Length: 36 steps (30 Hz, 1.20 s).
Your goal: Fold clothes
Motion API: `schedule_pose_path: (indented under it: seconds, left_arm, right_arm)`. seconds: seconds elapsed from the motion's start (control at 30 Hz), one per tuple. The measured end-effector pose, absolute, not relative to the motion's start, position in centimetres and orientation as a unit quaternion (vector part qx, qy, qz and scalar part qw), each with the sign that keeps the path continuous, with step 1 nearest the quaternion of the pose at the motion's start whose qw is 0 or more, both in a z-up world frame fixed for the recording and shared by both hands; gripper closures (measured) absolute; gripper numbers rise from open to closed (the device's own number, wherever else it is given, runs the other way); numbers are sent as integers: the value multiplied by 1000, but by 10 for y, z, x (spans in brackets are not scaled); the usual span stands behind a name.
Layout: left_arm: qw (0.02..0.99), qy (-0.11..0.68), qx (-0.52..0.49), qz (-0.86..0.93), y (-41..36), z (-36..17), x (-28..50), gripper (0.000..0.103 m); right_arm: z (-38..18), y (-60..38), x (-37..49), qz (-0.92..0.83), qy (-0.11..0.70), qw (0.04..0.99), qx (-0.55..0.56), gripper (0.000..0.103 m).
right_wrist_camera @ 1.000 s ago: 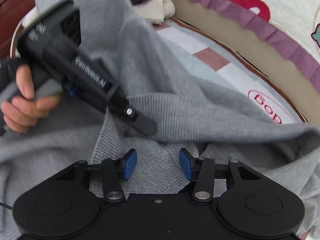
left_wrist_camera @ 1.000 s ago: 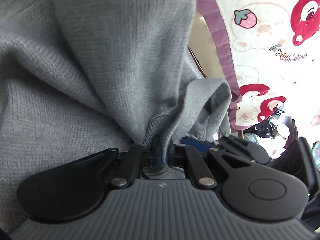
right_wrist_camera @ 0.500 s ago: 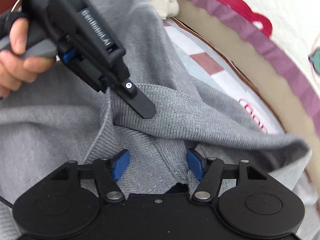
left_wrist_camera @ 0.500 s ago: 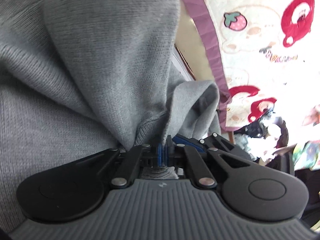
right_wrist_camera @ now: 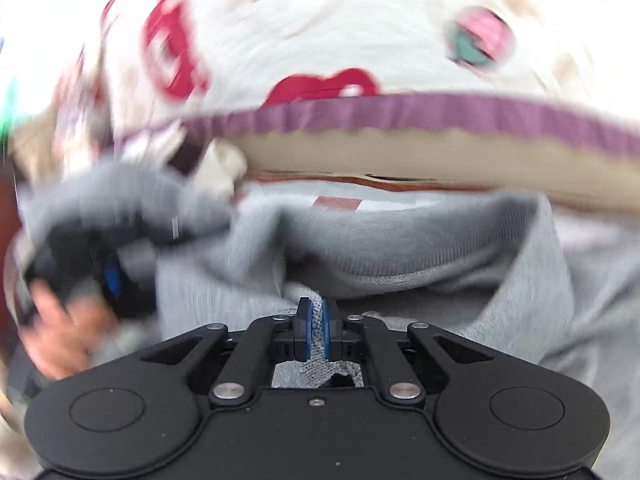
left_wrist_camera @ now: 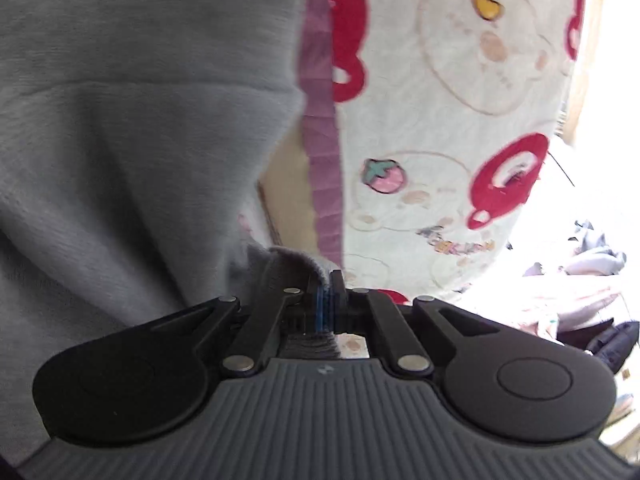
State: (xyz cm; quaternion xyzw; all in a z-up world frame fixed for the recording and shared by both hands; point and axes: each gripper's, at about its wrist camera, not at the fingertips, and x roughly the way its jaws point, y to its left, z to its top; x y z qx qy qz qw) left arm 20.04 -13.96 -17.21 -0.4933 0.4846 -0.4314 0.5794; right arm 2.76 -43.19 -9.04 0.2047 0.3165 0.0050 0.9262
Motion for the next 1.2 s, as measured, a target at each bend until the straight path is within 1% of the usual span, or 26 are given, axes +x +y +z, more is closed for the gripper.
schedule_pose_path:
  seconds: [0.1, 0.13, 0.2, 0.23, 0.27, 0.33, 0.37, 0.4, 0.43, 0.47, 0.5, 0.53, 0.6, 0.7, 0.73, 0.77, 0.8, 1.0, 1.03, 1.07, 1.13, 1.2]
  left_arm:
    - [593, 482, -486, -424, -148, -173, 203, 101]
    - [597, 474, -486, -429, -151, -171, 202, 101]
    - [592, 463, -500, -431, -144, -170, 205, 101]
    - [594, 462, -500, -428, -142, -171, 206, 101]
    - [600, 462, -498, -423, -141, -171, 207, 101]
    - [621, 469, -473, -413, -137, -172, 209, 101]
    - [628, 471, -459, -416, -134, -172, 211, 101]
    - [634, 472, -443, -423, -132, -172, 212, 101]
    - [638, 469, -435, -428, -132, -171, 212, 101]
    - [641, 466, -430, -433, -132, -169, 212, 101]
    - [644, 462, -425, -437, -133, -167, 212, 101]
    - [643, 459, -427, -440, -132, -168, 212, 101]
    - [628, 461, -445, -441, -132, -173, 214, 101]
    - [595, 474, -485, -432, -128, -187, 218, 101]
    - [581, 480, -497, -430, -128, -192, 219, 101]
    - [579, 483, -497, -429, -127, -193, 220, 101]
    - [581, 486, -492, -429, -127, -194, 220, 101]
    - [583, 496, -483, -425, -131, -196, 222, 100]
    - [590, 503, -476, -416, -130, -195, 223, 100]
    - [599, 510, -465, -406, -129, -193, 225, 98]
    - [626, 512, -439, -391, -125, -184, 229, 97]
    - [666, 483, -400, -403, -117, -160, 233, 97]
  right_arm:
    - [-97, -458, 22, 14, 281, 905, 320, 96]
    - [-101, -460, 22, 15, 280, 899, 337, 96]
    - [-107, -457, 22, 14, 305, 897, 318, 96]
    - [-109, -451, 22, 4, 330, 900, 284, 96]
    - [-111, -444, 28, -20, 359, 905, 226, 96]
    - [-113, -424, 37, -73, 394, 913, 79, 89]
    - [-112, -417, 36, -74, 394, 915, 44, 89]
    - [-108, -414, 34, -62, 389, 918, 47, 89]
    - [-102, -415, 34, -48, 382, 920, 70, 86]
    - [-96, -416, 35, -30, 373, 922, 102, 74]
    - [-91, -417, 36, -12, 363, 923, 129, 67]
    - [-87, -416, 39, 7, 349, 925, 151, 58]
    - [-87, -408, 50, 42, 342, 924, 165, 56]
    - [-93, -385, 65, 68, 360, 922, 127, 56]
    - [-97, -381, 73, 68, 367, 920, 121, 54]
    - [-101, -377, 81, 69, 375, 917, 115, 49]
    - [-105, -373, 89, 69, 382, 915, 110, 48]
    - [-125, -371, 121, 68, 408, 903, 114, 49]
    - [-124, -373, 122, 69, 410, 902, 118, 76]
    - [-122, -374, 123, 70, 411, 901, 123, 89]
    - [-119, -377, 125, 72, 413, 898, 131, 89]
    - [-110, -387, 123, 66, 415, 893, 161, 89]
